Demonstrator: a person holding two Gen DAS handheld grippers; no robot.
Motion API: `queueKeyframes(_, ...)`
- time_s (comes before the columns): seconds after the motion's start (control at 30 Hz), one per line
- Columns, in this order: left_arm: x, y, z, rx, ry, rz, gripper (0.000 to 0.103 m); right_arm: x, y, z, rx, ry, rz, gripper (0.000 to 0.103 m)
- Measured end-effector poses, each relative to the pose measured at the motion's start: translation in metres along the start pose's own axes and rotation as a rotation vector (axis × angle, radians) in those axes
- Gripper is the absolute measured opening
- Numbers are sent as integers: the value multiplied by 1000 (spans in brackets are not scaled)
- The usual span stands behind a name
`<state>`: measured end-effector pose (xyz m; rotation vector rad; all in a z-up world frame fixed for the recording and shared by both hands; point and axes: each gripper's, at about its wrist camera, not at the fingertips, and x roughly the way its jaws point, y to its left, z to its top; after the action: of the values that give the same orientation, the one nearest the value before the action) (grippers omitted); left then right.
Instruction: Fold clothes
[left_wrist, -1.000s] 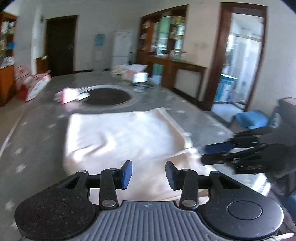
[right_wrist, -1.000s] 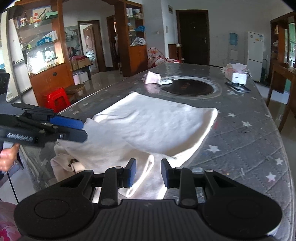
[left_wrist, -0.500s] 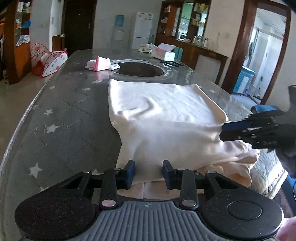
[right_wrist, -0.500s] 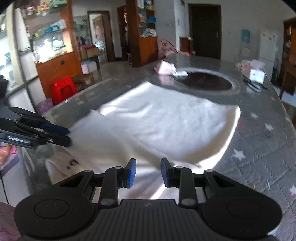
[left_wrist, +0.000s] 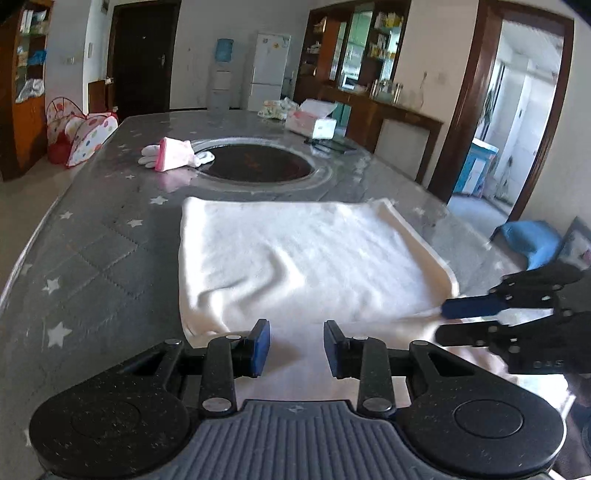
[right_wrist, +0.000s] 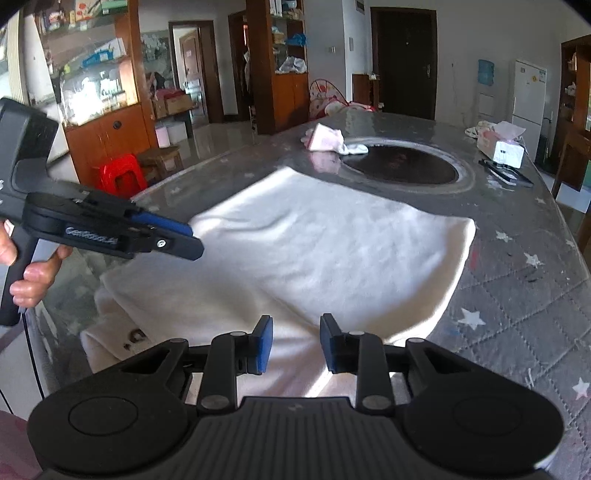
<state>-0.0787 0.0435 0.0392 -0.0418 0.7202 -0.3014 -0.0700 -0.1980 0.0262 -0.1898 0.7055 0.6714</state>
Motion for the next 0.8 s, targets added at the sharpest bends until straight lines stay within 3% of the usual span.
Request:
queueKeyframes(0.57,-8,-5,-12,73,-23,45,36,-15,35,-21,-215,37,11,29)
queueKeyframes(0.8,-29,-35,-23,153,-54,-10,38,-20,40,-19,-220,13,17,33)
